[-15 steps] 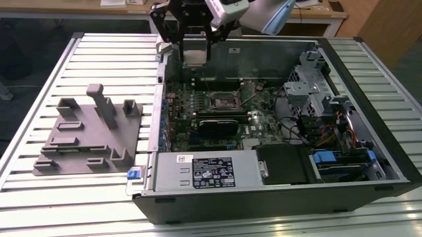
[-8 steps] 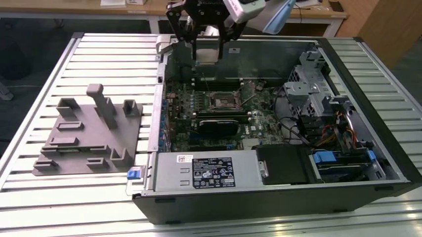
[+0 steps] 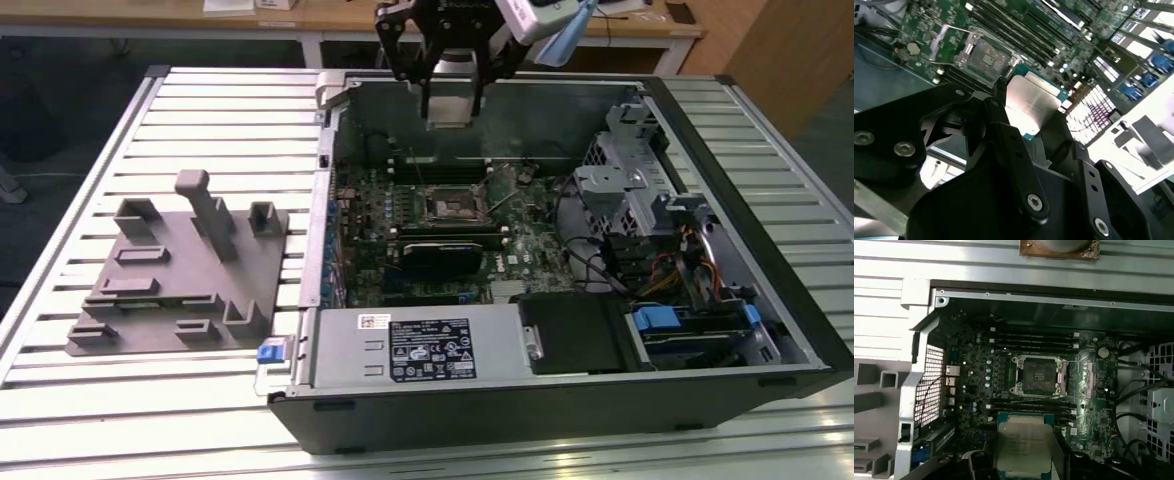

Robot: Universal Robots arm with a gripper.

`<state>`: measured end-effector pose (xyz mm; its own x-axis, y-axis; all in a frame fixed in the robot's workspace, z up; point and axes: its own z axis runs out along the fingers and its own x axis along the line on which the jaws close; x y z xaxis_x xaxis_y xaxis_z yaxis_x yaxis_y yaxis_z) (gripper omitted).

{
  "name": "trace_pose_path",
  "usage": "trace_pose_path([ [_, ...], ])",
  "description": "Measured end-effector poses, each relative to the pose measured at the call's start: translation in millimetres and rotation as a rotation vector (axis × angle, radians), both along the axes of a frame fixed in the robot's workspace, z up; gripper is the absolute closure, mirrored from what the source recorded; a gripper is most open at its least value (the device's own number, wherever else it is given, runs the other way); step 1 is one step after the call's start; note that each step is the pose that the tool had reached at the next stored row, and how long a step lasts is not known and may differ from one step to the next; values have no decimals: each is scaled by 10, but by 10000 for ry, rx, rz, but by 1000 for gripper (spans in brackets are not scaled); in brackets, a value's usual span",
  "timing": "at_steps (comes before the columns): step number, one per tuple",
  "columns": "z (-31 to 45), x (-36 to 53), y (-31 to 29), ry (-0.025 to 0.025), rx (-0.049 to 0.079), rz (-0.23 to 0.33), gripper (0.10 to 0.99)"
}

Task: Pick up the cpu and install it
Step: 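Pick up the cpu and move it towards the insertion slot, then place the cpu into insertion slot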

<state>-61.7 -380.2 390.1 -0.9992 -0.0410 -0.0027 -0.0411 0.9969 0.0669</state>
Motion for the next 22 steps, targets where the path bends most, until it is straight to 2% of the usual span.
trace_pose_path([
  [14,-9,408,62,-15,2,-1,561],
  [19,-10,469,62,-15,-2,-65,561],
  [22,-11,476,62,-15,-4,-154,561],
])
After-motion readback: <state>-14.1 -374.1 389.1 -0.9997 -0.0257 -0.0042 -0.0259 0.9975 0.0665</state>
